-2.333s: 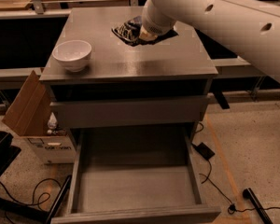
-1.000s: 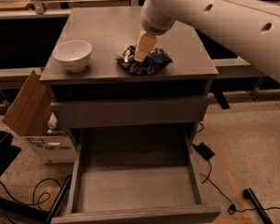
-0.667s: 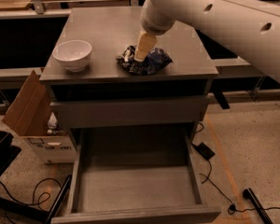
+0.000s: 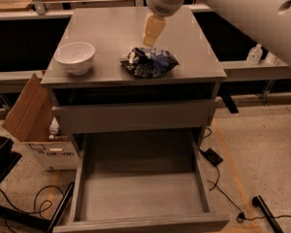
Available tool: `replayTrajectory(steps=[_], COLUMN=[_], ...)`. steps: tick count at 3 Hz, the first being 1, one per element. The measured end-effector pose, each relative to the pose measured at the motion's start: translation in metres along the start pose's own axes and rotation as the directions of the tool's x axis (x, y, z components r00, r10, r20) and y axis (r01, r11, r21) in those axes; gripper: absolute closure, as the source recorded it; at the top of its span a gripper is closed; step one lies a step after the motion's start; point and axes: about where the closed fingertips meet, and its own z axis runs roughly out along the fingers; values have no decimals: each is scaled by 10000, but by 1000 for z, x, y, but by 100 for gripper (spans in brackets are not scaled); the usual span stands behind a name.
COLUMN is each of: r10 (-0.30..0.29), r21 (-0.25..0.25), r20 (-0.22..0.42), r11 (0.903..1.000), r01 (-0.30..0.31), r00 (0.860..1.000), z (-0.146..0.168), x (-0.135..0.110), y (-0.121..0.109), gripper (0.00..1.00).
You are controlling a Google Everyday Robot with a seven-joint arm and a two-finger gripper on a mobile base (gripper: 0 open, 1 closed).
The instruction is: Pick blue chip bag from middle drawer and place on counter
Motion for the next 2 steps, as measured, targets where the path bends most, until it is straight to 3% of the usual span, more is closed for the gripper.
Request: replayTrajectory(steps=[1, 2], r10=[273, 996], r21=[964, 2528], r20=[-335, -527], r11=[9951, 9639], r01=[-240, -832], r00=[9991, 9936], z=[-65, -154], x=[2, 25], y=[-27, -23], gripper=[0, 0])
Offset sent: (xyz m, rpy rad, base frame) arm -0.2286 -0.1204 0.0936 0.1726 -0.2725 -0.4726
